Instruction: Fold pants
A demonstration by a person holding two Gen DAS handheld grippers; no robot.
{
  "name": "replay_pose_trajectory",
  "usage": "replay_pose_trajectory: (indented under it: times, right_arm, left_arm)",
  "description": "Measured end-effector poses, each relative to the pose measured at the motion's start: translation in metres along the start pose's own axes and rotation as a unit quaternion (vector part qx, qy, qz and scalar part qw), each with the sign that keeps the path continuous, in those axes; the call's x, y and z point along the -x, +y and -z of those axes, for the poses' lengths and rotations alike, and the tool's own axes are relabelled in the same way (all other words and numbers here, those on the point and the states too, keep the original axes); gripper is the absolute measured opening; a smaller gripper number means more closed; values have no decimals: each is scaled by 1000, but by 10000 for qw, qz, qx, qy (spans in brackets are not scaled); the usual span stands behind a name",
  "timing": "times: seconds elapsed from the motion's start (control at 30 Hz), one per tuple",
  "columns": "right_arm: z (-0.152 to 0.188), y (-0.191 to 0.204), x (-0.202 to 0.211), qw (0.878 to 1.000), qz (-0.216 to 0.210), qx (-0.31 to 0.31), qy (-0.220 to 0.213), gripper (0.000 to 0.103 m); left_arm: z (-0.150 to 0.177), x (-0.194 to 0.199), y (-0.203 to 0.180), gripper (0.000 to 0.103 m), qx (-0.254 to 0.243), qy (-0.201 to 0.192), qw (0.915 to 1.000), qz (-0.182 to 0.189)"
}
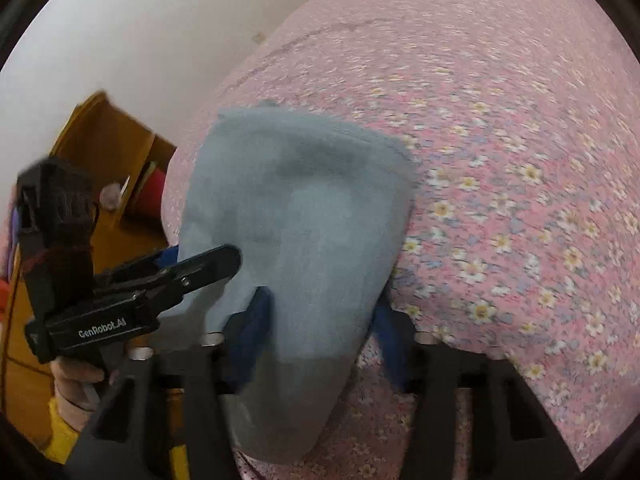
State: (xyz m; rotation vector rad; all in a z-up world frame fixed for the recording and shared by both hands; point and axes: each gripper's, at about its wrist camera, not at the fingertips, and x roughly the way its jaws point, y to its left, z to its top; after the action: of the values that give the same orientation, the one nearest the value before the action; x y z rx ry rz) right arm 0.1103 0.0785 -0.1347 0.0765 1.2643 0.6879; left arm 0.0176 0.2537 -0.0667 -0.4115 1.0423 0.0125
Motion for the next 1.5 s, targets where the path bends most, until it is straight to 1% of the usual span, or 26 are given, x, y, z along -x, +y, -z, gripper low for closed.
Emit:
replay_pose_trajectory:
  times: [0.1,0.17,0.23,0.27,0.33,0.4,0.5,0.7,0.83,0.97,1.07,1.2,1.27,1.4,1.5]
  right_arm:
    - [-3,-1,6,9999,-136,-59,-37,31]
    - [-3,-3,15,9996,-253,-91,-72,29]
    - [-4,1,27,9997,-215,39,-139,28]
    - [-4,2,33,9996,-135,131,-199,28]
    - [-5,4,51,9988,0,335,-349,28]
    - [-7,1,68,9980,55,426,-455,28]
    - [-12,-7,96,9967,164,524,-593,28]
    - [-22,-41,150,9939,370,511,-908,28]
    - [-32,-75,182,9926,504,374,-1039,28]
    - [-39,-104,204,9912,637,279,-1128,28]
    - [-47,-125,214,9897,730,238,-1208,28]
    - [-60,-143,213,9892,811,171,-1213,28]
    - [-67,-160,212,9895,839,121,-1173,28]
    - [-83,-171,199,9889,967,56,-1124,28]
    - [-92,-185,184,9877,1136,-123,-1064,28]
  left_arm:
    - [0,1,-4,55,81,-37,10000,-19]
    - [1,4,-8,50,143,-112,9998,-39]
    - [1,11,-15,41,147,-230,9996,-62]
    - [2,16,-19,40,135,-298,9995,-52]
    - [2,23,-25,36,204,-364,9991,106]
    - [2,29,-33,35,219,-437,9986,223]
    - [-3,38,-56,35,103,-589,9975,367]
    - [-26,37,-105,35,-95,-730,9953,636]
    - [-48,20,-143,35,-168,-665,9938,875]
    - [-66,2,-181,35,-382,-603,9929,953]
    - [-80,-12,-201,35,-430,-547,9924,1014]
    - [-96,-34,-220,35,-471,-474,9924,1032]
    - [-106,-48,-226,35,-498,-423,9927,1011]
    - [-119,-72,-225,35,-463,-307,9932,1020]
    - [-130,-95,-224,35,-535,-170,9936,977]
